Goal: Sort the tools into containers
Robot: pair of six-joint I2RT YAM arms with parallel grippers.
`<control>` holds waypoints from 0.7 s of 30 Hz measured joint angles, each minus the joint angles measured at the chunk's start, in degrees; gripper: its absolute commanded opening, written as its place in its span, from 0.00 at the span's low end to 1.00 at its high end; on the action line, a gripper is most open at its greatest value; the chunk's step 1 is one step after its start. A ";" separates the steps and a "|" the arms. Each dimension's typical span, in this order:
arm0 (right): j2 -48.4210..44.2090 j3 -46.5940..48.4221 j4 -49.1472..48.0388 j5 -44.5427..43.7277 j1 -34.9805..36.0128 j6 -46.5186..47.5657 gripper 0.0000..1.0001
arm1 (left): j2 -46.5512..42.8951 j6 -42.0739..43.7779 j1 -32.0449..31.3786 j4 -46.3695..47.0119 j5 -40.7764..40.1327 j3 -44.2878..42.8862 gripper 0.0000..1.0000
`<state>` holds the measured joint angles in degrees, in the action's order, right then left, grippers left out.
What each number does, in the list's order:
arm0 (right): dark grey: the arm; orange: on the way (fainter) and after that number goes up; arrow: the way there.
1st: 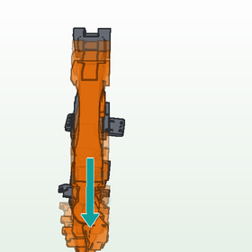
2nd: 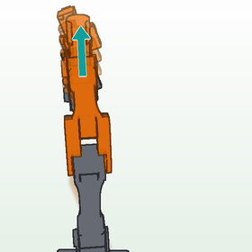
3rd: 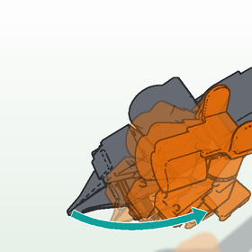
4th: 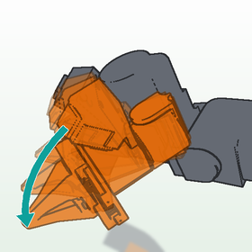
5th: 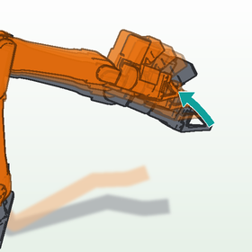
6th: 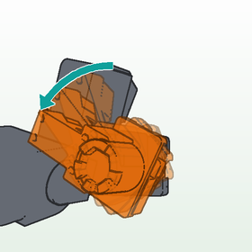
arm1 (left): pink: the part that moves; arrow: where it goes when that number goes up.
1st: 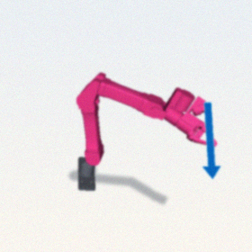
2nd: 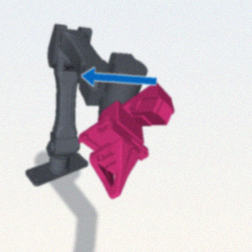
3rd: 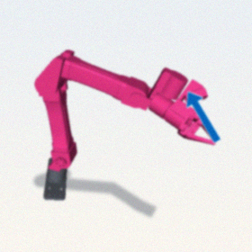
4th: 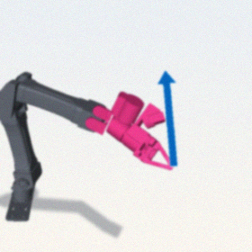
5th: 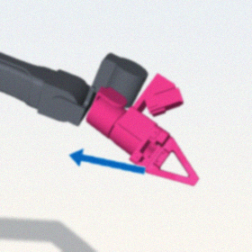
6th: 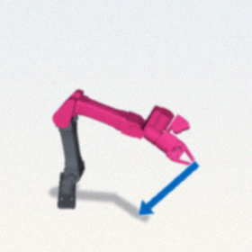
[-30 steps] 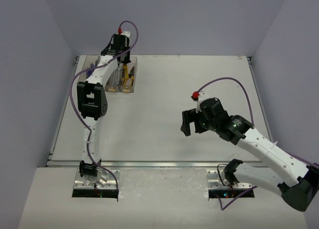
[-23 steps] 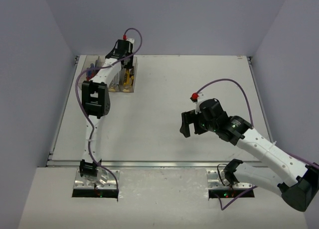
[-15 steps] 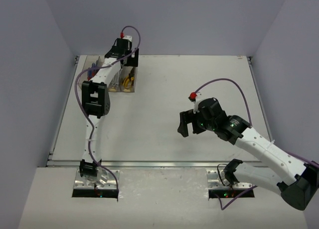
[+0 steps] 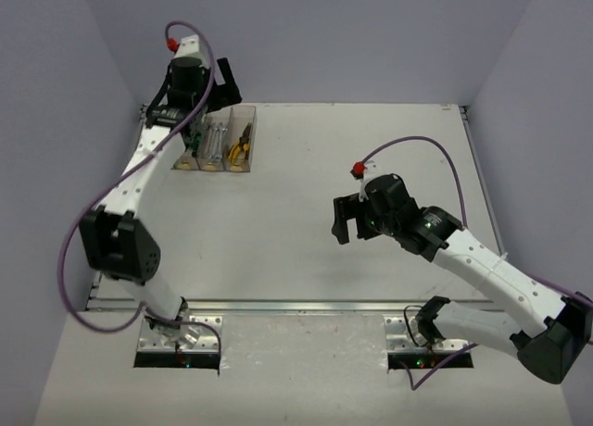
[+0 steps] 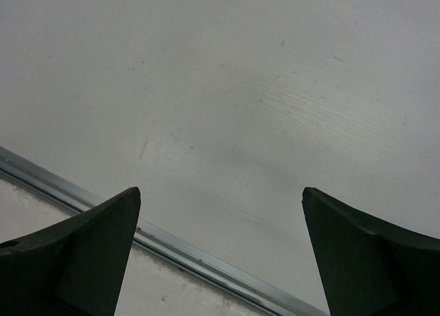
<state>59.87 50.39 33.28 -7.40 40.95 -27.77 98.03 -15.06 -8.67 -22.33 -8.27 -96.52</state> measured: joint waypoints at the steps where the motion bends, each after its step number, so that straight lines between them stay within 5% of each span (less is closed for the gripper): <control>1: -0.02 0.69 0.41 -1.32 0.00 0.10 0.99 | -5.52 -1.33 -0.19 2.15 -0.44 4.05 1.00; 10: -2.94 3.76 6.17 -17.29 0.00 2.47 0.99 | -49.21 -6.25 -0.76 2.22 -7.65 39.18 1.00; 21: -11.33 3.90 12.46 -24.22 0.00 2.58 0.99 | -71.83 -2.77 -0.75 -6.34 -8.88 51.06 1.00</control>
<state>48.54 54.28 45.74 -31.62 40.95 -25.19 26.20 -17.83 -9.43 -28.67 -17.15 -45.46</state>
